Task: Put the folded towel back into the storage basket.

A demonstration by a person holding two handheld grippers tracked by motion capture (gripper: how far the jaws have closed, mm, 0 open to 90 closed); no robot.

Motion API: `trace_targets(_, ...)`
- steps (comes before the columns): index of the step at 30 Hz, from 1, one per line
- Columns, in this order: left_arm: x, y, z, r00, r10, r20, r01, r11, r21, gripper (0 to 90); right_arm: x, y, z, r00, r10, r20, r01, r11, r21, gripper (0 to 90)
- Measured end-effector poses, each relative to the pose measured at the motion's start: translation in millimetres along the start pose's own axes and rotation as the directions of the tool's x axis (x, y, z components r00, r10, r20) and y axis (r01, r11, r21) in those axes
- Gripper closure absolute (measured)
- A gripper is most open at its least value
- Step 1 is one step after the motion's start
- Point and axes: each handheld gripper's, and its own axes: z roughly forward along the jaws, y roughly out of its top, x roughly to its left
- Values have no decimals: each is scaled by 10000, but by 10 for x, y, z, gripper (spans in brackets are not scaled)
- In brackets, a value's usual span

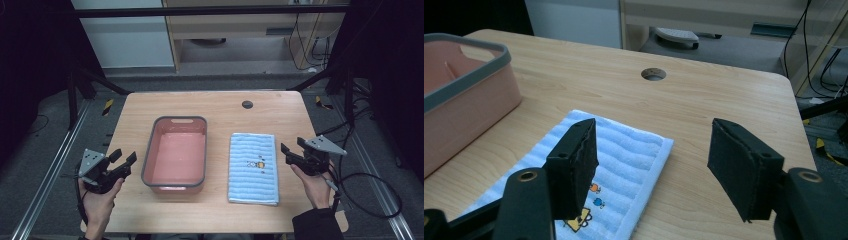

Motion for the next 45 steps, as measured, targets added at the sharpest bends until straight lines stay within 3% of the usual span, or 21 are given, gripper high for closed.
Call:
trace_targets(9,-306,108,46,9963,653,553,-652,9979,-26,423,87,95,-6,9992,-219,-341,220,9998,37,365)
trace_targets(14,-424,142,111,9946,642,809,-637,9979,-89,426,87,122,3,9990,-134,-430,137,9999,89,368)
trace_targets(18,-571,157,161,9910,885,1000,-877,9961,-127,437,73,160,1,9987,-188,-479,192,9998,74,367)
trace_targets(19,-653,172,187,9892,934,1131,-922,9956,-159,437,77,194,-9,9984,-320,-464,319,9995,-23,364)
trace_targets(29,-1024,162,364,9789,1368,1516,-1381,9904,-18,448,44,345,-6,9979,-430,-476,423,9990,-152,338)
trace_targets(38,-1264,101,473,9708,1367,1970,-1405,9901,52,453,35,354,62,9971,-340,-679,334,9994,-98,330)
trace_targets(43,-1415,66,548,9638,1412,2262,-1474,9890,105,459,28,357,94,9968,-385,-705,381,9992,-79,329)
trace_targets(45,-1522,44,595,9570,1509,2478,-1598,9870,161,458,10,363,105,9978,-353,-560,344,9992,-178,325)
